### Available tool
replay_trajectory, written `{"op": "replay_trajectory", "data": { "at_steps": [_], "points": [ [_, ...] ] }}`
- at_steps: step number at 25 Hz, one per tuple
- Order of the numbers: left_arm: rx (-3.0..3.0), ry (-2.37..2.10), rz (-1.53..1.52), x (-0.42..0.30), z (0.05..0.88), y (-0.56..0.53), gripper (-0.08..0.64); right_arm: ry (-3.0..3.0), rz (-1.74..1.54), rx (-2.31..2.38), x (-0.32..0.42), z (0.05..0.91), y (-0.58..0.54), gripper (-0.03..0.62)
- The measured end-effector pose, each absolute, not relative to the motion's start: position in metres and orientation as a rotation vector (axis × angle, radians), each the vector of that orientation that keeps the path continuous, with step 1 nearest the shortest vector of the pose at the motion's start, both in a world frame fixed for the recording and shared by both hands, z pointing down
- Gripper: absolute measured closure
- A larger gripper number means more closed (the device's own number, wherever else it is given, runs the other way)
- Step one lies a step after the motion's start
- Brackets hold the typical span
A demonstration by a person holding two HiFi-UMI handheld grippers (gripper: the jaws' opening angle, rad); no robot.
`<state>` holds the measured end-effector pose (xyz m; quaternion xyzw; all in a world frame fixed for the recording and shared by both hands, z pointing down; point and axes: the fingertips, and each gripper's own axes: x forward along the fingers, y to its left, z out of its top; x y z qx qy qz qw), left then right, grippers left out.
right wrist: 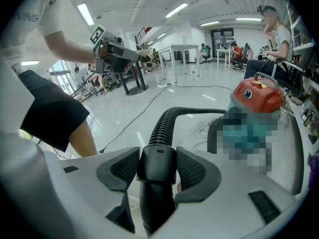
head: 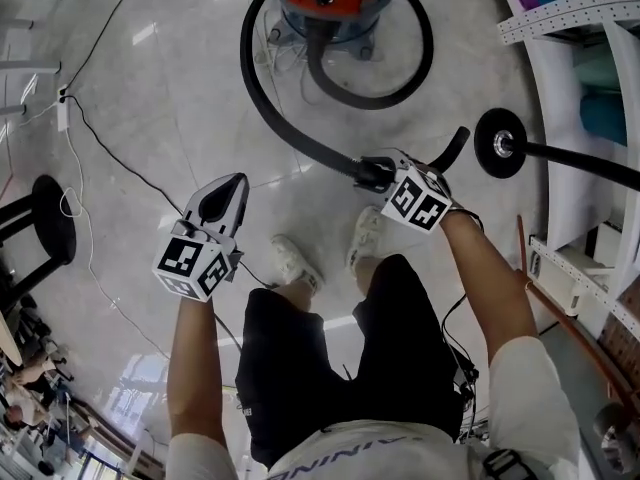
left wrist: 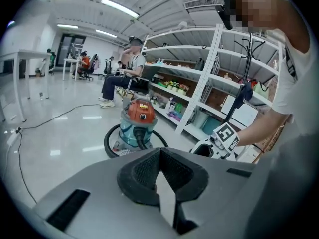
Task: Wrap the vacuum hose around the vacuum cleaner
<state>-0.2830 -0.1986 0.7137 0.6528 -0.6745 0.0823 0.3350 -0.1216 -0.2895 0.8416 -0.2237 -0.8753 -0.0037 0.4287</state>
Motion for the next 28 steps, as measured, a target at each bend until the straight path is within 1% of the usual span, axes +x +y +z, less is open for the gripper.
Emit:
{"op": "replay_trajectory", "data": {
  "at_steps": [6, 10, 15, 21, 28],
  "points": [
    [1.685, -1.76, 0.213, -0.304, 0.837, -0.206, 0.543, -2.218, 0.051, -0.598, -0.119, 0.951, -0.308, 0.354],
    [1.714, -1.749, 0.237, -0.318, 0.913, -0.219, 0.543, -2.197, 0.022, -0.676, -0.12, 1.029, -0.317, 0.354],
    [1.755, -1.74, 0.257, -0.332, 0.991, -0.236, 0.543, -2.21, 0.03, -0.704, -0.131, 1.11, -0.329, 0.354],
    [1.764, -1.723, 0.235, -0.342, 1.05, -0.239, 0.543, -2.207, 0.0, -0.725, -0.137, 1.17, -0.328, 0.354],
    [1.76, -1.701, 0.228, -0.348, 1.084, -0.236, 0.543, -2.199, 0.032, -0.724, -0.139, 1.215, -0.317, 0.354]
  ]
}}
